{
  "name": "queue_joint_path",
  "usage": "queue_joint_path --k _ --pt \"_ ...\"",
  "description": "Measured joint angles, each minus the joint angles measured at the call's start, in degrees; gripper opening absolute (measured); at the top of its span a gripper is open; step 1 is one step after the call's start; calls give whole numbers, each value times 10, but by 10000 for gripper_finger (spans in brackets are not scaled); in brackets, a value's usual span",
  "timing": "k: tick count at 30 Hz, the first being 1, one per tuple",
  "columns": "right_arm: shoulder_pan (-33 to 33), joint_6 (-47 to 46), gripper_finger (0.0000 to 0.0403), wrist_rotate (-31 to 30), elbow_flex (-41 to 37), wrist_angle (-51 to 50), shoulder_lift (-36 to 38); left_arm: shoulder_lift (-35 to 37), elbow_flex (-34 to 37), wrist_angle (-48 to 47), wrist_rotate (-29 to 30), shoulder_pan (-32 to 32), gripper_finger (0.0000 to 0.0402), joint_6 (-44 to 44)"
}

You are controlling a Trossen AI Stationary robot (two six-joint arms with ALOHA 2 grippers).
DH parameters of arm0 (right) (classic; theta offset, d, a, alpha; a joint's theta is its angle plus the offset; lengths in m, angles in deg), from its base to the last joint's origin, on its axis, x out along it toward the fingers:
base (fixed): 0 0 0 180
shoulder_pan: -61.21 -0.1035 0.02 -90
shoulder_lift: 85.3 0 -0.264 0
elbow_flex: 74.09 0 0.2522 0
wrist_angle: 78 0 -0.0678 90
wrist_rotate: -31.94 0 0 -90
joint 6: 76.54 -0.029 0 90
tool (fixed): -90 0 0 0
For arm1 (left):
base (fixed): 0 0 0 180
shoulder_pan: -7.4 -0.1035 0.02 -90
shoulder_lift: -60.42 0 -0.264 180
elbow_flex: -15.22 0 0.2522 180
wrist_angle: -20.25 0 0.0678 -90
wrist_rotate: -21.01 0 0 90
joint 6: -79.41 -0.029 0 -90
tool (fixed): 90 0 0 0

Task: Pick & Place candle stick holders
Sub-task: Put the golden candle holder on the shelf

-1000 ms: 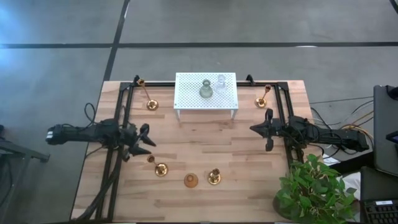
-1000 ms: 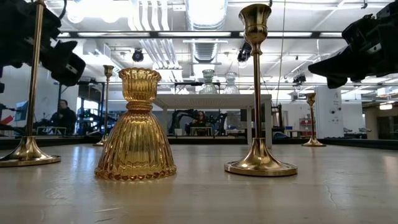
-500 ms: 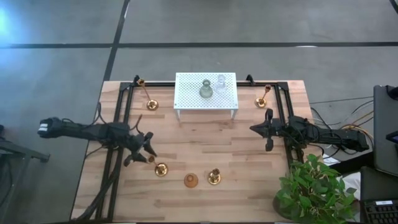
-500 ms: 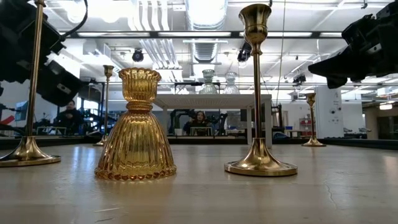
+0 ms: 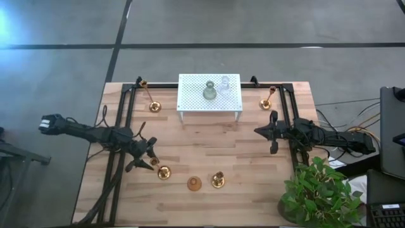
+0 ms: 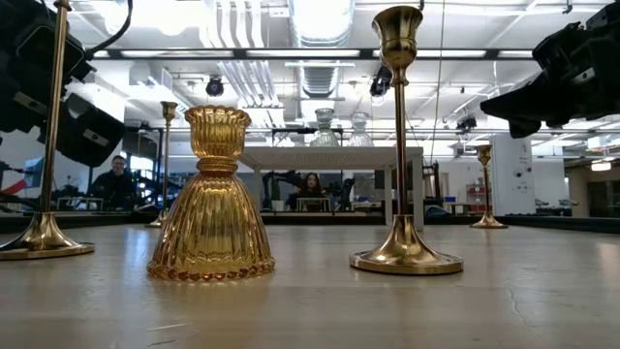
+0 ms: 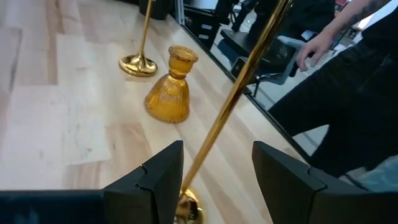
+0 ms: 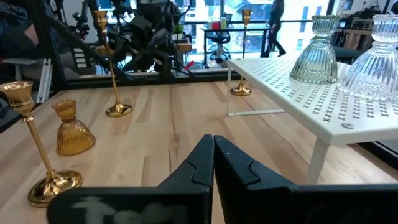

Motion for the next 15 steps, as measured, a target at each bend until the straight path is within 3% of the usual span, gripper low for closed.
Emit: queue_joint_path --k 15 --pt "0 -1 9 0 0 0 0 0 -2 106 33 13 197 -1"
